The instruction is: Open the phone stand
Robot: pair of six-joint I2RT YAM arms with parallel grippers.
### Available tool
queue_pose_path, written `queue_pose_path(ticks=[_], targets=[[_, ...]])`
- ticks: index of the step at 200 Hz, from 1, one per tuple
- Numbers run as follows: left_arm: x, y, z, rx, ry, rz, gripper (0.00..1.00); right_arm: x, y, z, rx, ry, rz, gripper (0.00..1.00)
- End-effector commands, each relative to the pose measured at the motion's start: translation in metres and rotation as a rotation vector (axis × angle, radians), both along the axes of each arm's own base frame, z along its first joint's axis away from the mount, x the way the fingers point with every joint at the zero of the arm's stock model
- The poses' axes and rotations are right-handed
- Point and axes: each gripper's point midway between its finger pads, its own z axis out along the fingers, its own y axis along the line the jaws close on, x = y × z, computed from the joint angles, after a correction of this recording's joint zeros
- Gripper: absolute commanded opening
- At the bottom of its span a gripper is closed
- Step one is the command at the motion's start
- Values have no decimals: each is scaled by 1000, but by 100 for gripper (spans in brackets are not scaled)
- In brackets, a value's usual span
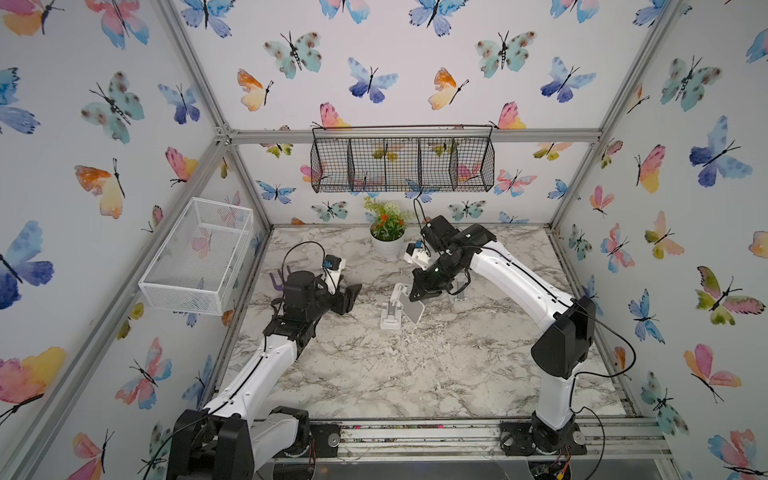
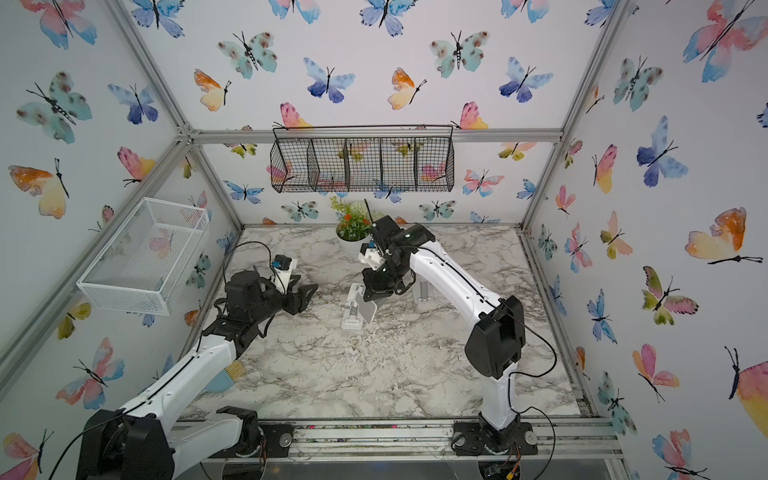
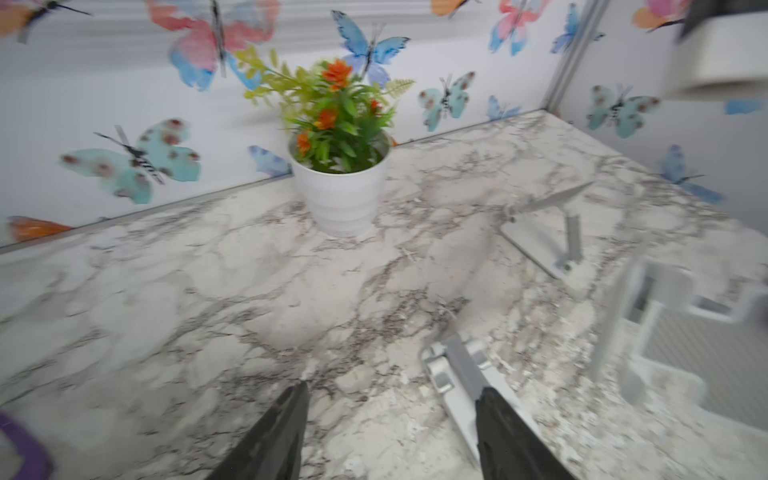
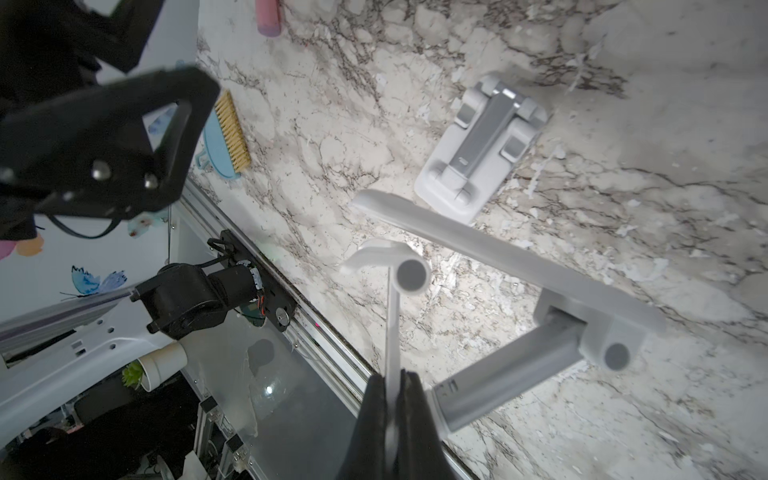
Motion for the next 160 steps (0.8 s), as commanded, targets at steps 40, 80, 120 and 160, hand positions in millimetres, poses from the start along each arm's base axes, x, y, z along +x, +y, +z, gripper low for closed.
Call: queue_pose_path(ticks=[40, 80, 120, 160], targets=[[-67, -67, 7, -264, 210, -453, 69, -20, 6, 21, 93, 71, 79, 1], [-66, -78, 9, -285, 270, -546, 61, -23, 7, 22, 104, 82, 86, 1], [-56, -83, 12, -293, 277, -567, 57, -25, 6, 25, 107, 81, 96, 1], [-52, -88, 9, -316, 312, -600, 54, -25, 8, 29, 119, 69, 97, 1]])
